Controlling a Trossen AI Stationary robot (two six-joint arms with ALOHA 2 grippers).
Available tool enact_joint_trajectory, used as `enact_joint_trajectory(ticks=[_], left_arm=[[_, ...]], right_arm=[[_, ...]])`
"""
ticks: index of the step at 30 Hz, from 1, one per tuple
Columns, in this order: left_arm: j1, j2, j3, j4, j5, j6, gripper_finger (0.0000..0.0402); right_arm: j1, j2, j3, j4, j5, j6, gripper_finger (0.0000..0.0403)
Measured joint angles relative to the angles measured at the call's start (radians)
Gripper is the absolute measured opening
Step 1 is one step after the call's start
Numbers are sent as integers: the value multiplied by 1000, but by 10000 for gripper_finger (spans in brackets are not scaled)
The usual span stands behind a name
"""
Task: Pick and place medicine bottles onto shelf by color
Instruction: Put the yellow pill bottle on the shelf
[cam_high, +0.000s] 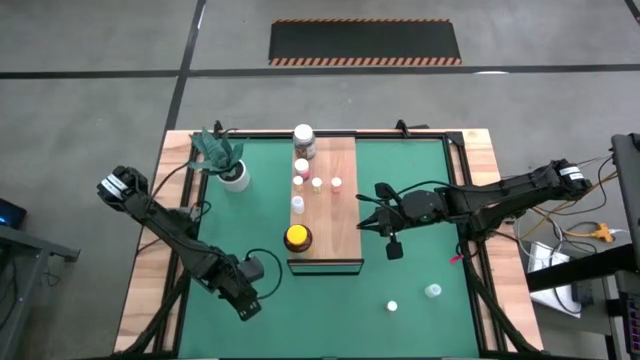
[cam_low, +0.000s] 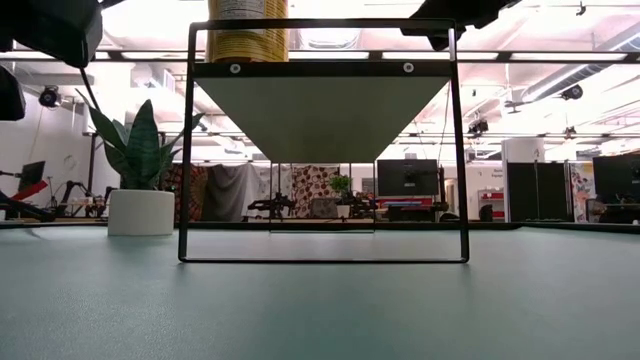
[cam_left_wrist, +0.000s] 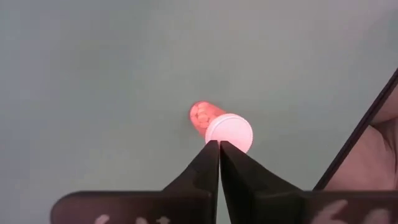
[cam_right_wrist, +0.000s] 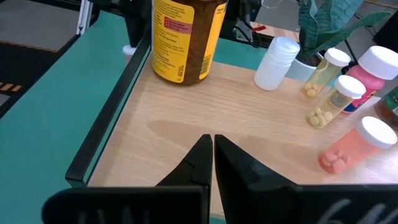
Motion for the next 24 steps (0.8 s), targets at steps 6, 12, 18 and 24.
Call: enact_joint_trajectory(ticks=[6, 12, 18, 24], left_arm=[[1, -20, 7, -6, -2, 30, 0], [-2, -87, 22, -3, 0, 106, 17], [-70, -91, 19, -3, 5, 151, 107], [-134, -25, 6, -2, -80, 158, 203]], right_arm=[[0, 0, 0, 0, 0, -1, 9], [0, 0, 0, 1, 0, -2, 9], [0, 0, 0, 1, 0, -2, 9], [0, 0, 0, 1, 0, -2, 9]])
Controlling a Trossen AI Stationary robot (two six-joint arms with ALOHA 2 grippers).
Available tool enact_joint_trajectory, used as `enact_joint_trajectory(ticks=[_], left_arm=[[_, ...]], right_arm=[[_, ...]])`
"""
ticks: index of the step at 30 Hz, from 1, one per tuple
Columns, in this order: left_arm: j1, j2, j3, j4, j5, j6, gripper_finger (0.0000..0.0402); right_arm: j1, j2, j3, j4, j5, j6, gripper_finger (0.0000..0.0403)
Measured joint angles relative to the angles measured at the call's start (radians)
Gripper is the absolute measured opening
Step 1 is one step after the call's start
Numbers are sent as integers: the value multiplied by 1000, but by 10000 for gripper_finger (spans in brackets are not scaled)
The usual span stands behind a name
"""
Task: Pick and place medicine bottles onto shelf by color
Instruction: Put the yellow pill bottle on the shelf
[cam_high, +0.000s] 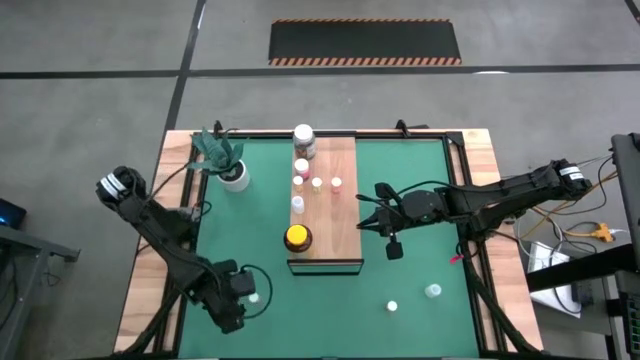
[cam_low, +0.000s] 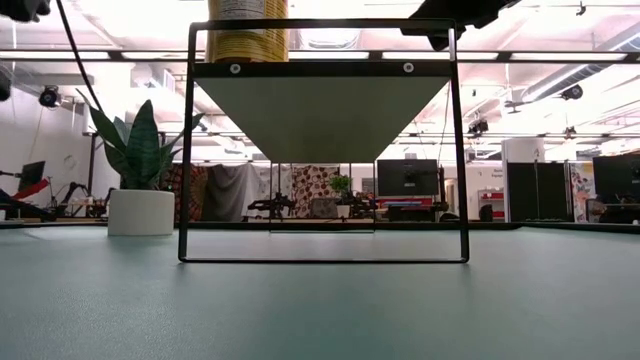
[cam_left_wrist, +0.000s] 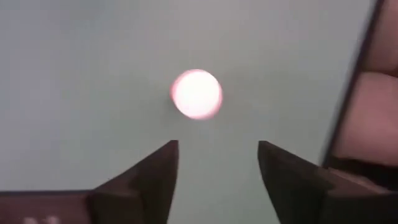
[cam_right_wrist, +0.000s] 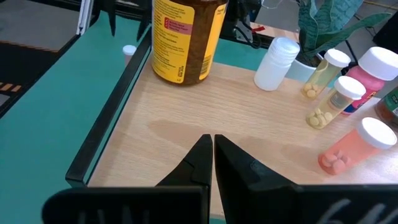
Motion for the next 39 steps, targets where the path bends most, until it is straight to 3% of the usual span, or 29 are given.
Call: enact_joint_trajectory(ticks=[4, 13, 22, 32, 39], left_arm=[[-14, 66, 0, 2, -64, 12, 235], [-13, 185, 7, 94, -110, 59, 236], [-13, 192, 18, 92, -207, 60, 178], [-14, 189, 27, 92, -207, 79, 90], [-12, 158, 53, 97, -177, 79, 90]], right_arm=[[0, 0, 0, 0, 0, 0, 9], [0, 0, 0, -1, 0, 0, 9], [0, 0, 0, 3, 0, -10, 9], [0, 0, 0, 3, 0, 1, 9], [0, 0, 0, 3, 0, 18, 9]])
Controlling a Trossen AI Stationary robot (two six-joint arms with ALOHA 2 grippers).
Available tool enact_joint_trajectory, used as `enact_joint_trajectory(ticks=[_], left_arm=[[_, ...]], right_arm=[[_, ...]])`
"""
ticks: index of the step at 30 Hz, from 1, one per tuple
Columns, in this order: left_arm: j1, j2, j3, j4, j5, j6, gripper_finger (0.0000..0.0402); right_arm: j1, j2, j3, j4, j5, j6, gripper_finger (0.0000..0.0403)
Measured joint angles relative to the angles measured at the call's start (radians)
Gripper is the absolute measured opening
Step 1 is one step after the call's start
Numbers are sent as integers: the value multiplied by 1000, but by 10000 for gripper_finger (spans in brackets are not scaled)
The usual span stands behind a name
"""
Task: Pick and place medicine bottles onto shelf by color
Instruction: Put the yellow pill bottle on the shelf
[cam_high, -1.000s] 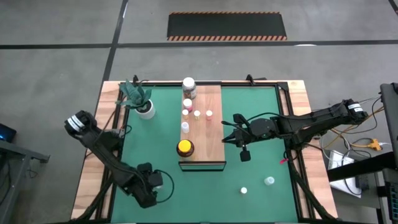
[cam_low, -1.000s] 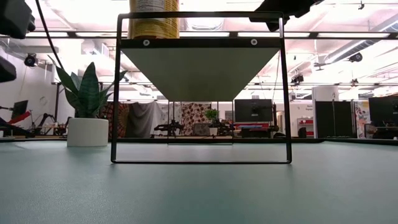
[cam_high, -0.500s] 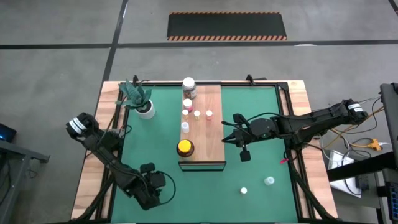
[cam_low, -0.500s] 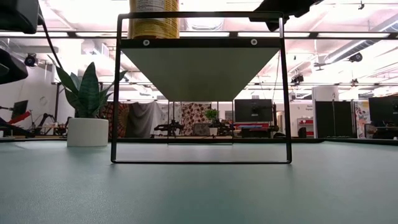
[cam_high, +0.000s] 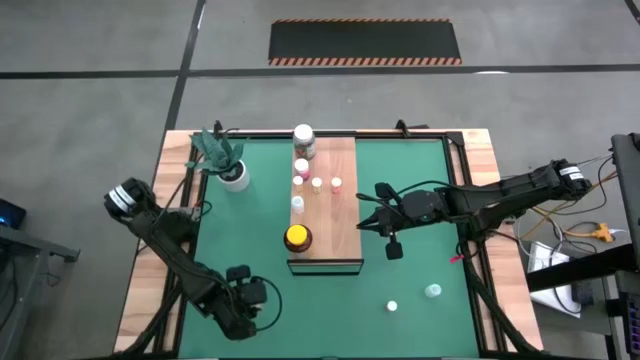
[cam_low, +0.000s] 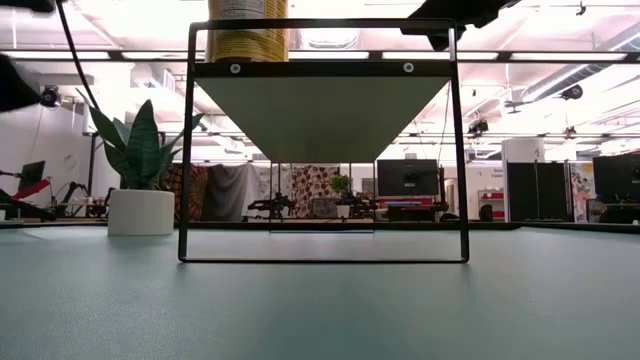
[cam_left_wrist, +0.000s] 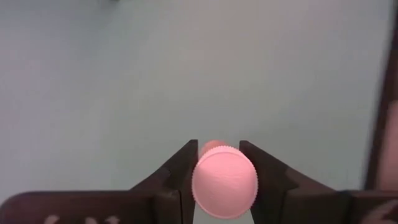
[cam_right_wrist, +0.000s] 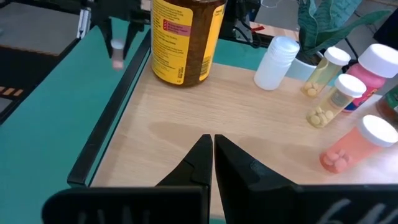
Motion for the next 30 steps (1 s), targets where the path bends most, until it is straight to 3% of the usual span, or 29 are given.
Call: enact_joint_trajectory(ticks=[12, 22, 30], left_arm=[[11, 8, 41, 7, -64, -1, 97], [31, 53, 48, -17, 7, -1, 98], [32, 54, 38, -19, 7, -1, 98]], right_arm=[[80, 0, 0, -38, 0, 28, 9], [149, 0, 0, -37, 65, 63, 9], [153, 0, 0, -37, 81, 60, 9]])
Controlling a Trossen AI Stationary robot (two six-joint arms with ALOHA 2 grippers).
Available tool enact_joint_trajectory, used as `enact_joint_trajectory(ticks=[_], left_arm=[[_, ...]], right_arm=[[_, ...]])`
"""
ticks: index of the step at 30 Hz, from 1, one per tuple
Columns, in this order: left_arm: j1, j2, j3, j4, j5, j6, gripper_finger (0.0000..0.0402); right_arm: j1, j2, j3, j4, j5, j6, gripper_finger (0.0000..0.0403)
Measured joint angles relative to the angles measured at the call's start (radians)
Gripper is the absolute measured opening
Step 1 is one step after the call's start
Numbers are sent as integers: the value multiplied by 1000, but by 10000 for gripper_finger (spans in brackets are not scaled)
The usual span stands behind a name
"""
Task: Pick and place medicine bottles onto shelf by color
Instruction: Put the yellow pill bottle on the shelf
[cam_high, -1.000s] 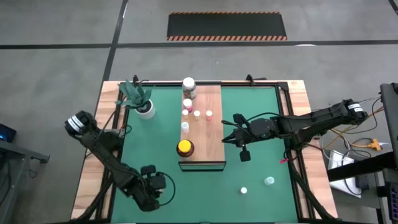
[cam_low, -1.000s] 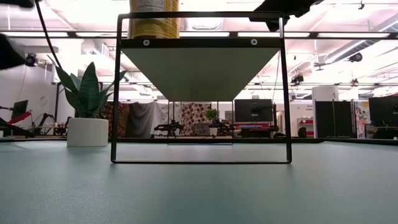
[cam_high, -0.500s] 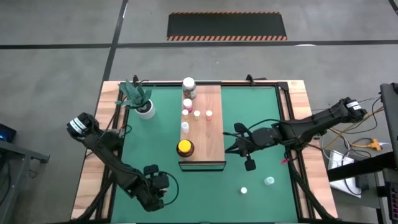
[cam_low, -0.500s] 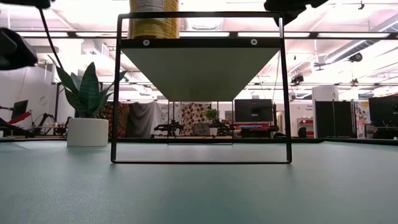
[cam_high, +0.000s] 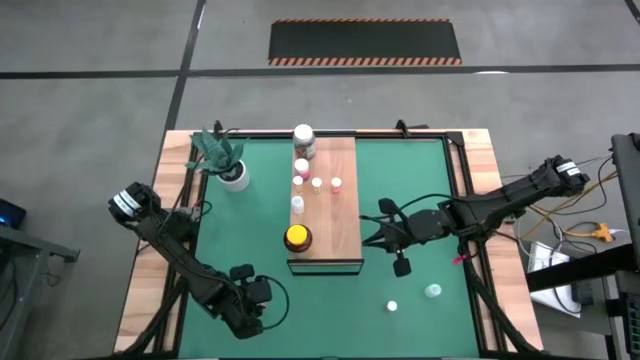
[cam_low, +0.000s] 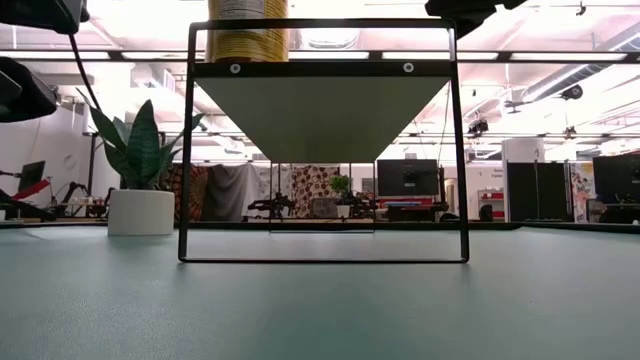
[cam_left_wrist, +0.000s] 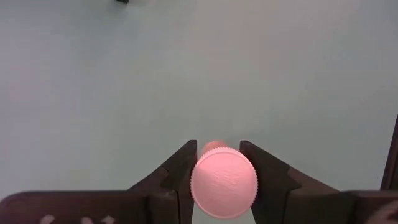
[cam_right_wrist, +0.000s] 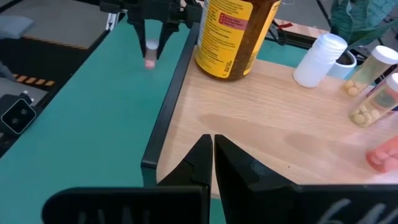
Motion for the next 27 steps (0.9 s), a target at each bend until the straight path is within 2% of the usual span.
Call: enact_joint_trajectory(ticks=[7, 15, 18, 27], left_arm=[[0, 0, -3, 2, 12, 1, 108], [-1, 0, -5, 1, 15, 39, 190], [-1, -1, 2, 0, 28, 76, 209], [7, -60, 71, -95, 86, 108, 214]], right_arm=[[0, 0, 0, 0, 1, -2, 9], [0, 0, 0, 0, 1, -12, 9], [0, 0, 0, 0, 1, -12, 9], [0, 0, 0, 0, 1, -22, 9]])
